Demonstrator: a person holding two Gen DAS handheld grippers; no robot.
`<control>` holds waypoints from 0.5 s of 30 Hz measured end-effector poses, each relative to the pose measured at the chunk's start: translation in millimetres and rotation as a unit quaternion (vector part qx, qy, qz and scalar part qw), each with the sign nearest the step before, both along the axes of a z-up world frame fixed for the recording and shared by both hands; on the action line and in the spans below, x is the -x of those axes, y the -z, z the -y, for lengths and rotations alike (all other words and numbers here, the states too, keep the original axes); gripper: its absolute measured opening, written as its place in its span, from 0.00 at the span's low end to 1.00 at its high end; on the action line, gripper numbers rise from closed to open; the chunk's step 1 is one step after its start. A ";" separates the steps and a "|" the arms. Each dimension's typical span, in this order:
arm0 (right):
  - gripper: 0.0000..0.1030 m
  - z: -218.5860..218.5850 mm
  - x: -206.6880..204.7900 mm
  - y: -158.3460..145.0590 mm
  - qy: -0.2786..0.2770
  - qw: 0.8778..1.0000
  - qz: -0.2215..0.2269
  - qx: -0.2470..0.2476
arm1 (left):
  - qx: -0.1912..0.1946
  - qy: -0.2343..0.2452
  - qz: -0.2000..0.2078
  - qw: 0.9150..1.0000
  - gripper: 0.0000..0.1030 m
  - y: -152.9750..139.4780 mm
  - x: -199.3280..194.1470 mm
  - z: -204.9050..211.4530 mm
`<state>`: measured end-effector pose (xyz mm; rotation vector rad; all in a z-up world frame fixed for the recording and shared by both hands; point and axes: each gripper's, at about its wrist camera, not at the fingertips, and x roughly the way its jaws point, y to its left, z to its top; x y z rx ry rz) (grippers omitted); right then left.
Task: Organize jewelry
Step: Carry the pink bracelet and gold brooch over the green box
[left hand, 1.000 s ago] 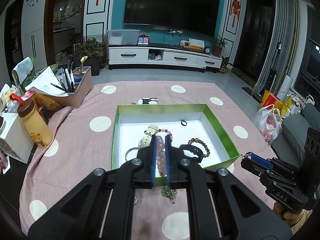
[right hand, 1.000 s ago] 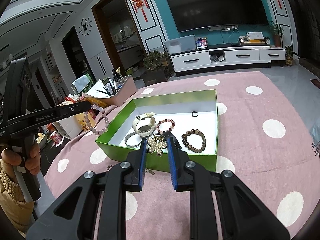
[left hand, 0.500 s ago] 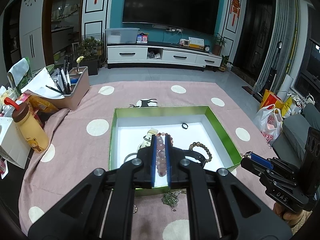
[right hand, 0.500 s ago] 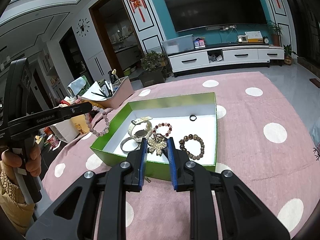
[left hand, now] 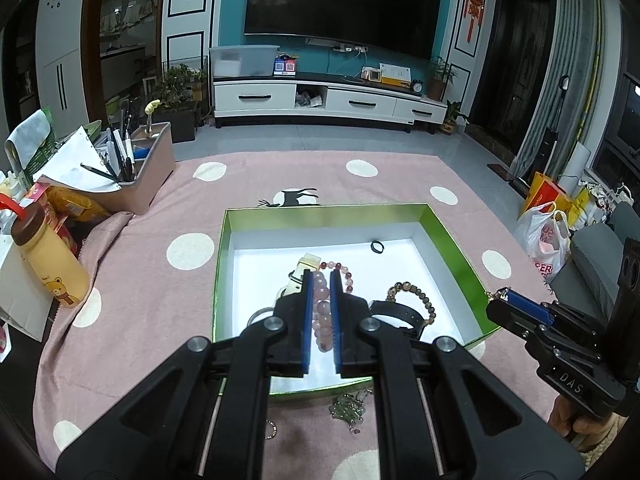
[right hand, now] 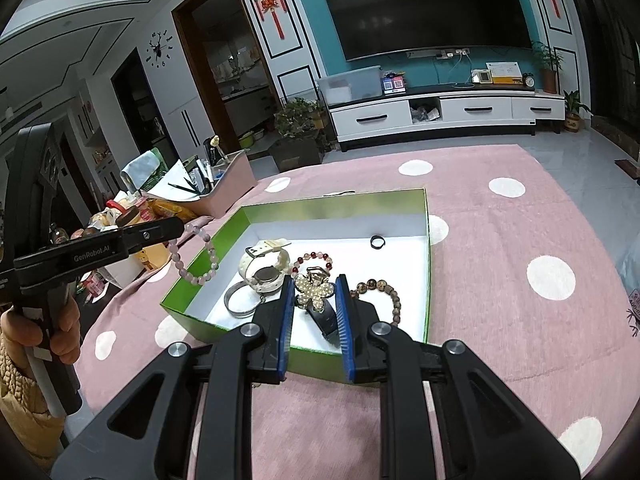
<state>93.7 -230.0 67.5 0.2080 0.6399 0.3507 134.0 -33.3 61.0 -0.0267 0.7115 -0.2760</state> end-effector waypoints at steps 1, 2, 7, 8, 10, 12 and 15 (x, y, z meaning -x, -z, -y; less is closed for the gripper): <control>0.20 -0.3 -1.6 0.2 0.000 1.000 0.000 0.000 | -0.001 0.000 0.000 1.000 0.07 0.2 -0.1 1.3; 0.20 -0.6 -2.6 0.4 0.001 1.000 -0.001 0.000 | -0.001 0.000 -0.001 1.000 0.07 0.3 -1.7 2.0; 0.20 1.7 -9.9 3.1 0.005 1.000 -0.005 0.000 | -0.005 0.002 -0.003 1.000 0.07 2.6 -8.9 5.3; 0.20 2.0 -11.2 3.9 0.006 1.000 -0.006 0.000 | -0.006 0.002 -0.004 1.000 0.07 3.7 -10.4 6.1; 0.20 2.8 -13.9 5.1 0.007 1.000 -0.009 0.001 | -0.008 0.004 -0.007 1.000 0.07 6.1 -12.7 7.6; 0.20 2.9 -16.6 6.4 0.008 1.000 -0.011 0.002 | -0.010 0.005 -0.010 1.000 0.07 8.8 -14.0 9.7; 0.20 3.3 -21.5 8.5 0.009 1.000 -0.015 0.006 | -0.015 0.007 -0.015 1.000 0.07 13.9 -18.2 12.8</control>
